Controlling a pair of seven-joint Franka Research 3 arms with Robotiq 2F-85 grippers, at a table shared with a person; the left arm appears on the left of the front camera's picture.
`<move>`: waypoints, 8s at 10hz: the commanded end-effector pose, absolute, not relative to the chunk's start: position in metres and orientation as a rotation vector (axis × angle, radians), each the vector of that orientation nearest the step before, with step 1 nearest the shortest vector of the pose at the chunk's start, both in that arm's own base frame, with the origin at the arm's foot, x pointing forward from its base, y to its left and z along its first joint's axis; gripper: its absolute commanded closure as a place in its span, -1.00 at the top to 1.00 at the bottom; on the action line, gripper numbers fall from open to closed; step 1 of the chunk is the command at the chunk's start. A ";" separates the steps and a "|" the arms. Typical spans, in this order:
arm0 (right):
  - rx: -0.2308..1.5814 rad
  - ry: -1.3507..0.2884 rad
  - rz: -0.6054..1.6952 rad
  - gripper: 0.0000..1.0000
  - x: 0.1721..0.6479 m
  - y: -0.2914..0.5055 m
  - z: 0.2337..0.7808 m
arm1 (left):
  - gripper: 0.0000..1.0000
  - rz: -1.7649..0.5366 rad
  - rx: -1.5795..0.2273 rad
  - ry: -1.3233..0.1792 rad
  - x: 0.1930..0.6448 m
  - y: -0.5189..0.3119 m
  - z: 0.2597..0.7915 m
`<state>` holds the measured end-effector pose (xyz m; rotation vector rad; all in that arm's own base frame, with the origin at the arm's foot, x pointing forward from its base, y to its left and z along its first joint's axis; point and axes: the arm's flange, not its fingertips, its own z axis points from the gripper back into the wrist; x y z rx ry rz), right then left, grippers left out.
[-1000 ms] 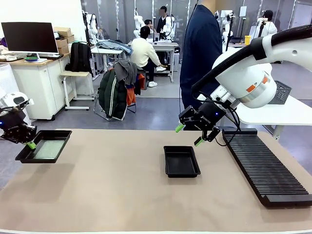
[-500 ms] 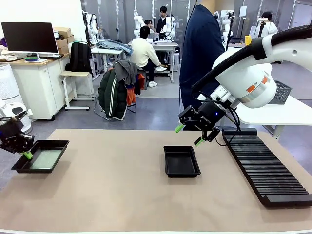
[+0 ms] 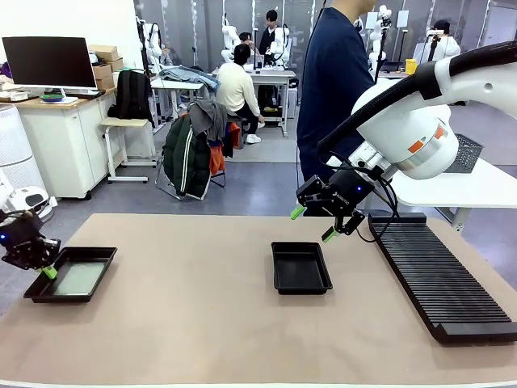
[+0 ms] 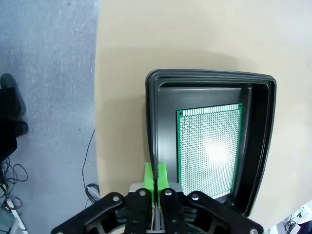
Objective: Inspect and transfer BCBs to ESD trays.
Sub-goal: Pick up the ESD tray and place it on the left side of the table, then pick up the Blank PCB from the PCB Rack and place it in the right ESD tray.
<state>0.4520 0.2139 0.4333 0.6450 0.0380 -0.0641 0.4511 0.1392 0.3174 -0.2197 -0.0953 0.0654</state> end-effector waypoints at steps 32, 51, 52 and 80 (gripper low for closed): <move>0.624 0.042 -0.075 1.00 0.455 0.215 0.434 | 0.85 -0.015 -0.089 -0.044 0.459 0.095 0.450; 0.624 0.042 -0.075 1.00 0.455 0.215 0.434 | 0.85 -0.015 -0.089 -0.044 0.459 0.095 0.450; 0.624 0.042 -0.075 1.00 0.455 0.215 0.434 | 0.85 -0.015 -0.089 -0.044 0.459 0.095 0.450; 0.032 -0.255 1.440 1.00 0.423 -0.084 0.693 | 0.85 -0.015 -0.089 -0.044 0.459 0.095 0.450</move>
